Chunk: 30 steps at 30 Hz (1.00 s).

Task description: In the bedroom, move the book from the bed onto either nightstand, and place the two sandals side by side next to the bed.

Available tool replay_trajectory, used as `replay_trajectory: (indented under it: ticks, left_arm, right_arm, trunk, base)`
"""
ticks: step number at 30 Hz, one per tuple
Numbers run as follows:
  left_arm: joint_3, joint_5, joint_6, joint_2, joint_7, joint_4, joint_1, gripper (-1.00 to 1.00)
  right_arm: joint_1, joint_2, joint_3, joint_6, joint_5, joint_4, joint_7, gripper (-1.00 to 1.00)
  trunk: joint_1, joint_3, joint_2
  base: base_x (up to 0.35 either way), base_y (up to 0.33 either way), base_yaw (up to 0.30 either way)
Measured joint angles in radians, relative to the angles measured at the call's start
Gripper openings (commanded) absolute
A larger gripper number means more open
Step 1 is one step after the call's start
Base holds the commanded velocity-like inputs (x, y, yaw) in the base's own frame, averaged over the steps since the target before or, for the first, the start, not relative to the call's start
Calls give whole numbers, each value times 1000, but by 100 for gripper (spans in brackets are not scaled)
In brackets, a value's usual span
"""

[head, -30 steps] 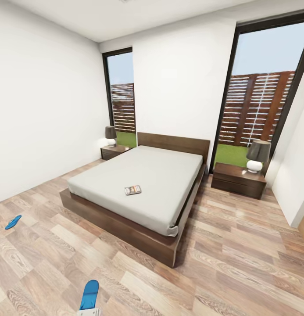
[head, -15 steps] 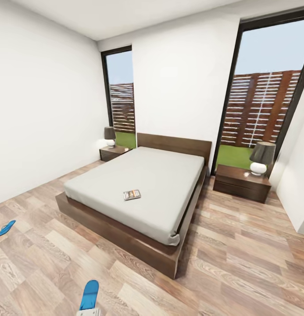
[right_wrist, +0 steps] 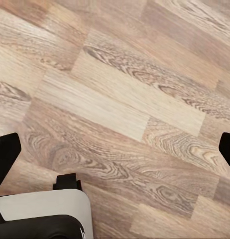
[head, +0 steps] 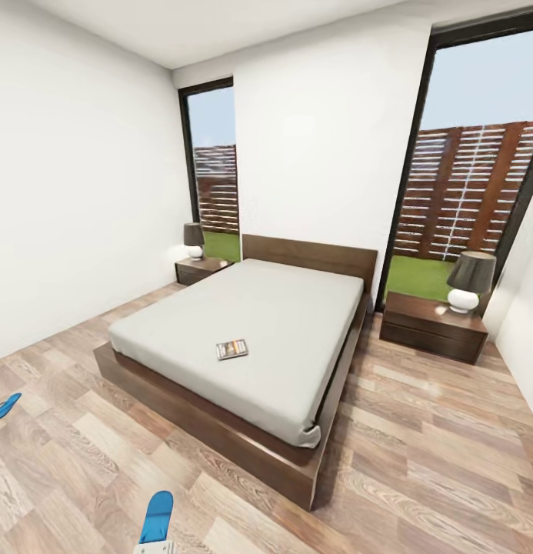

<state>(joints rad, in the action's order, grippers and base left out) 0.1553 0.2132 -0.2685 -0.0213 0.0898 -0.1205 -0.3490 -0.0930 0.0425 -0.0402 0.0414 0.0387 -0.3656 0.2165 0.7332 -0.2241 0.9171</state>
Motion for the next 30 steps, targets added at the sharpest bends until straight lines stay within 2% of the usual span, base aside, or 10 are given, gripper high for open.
replay_trajectory:
  ticks: [11, 30]
  left_arm:
    - [0, 0, 0, 0, 0, 0, 0, -100]
    - [0, 0, 0, 0, 0, -1, 0, -100]
  right_arm:
    - [0, 0, 0, 0, 0, 0, 0, 100]
    - [0, 0, 0, 0, 0, 0, 0, 100]
  trunk:
    - [0, 0, 0]
    - [0, 0, 0]
  base:
    - [128, 0, 152]
    - [13, 0, 268]
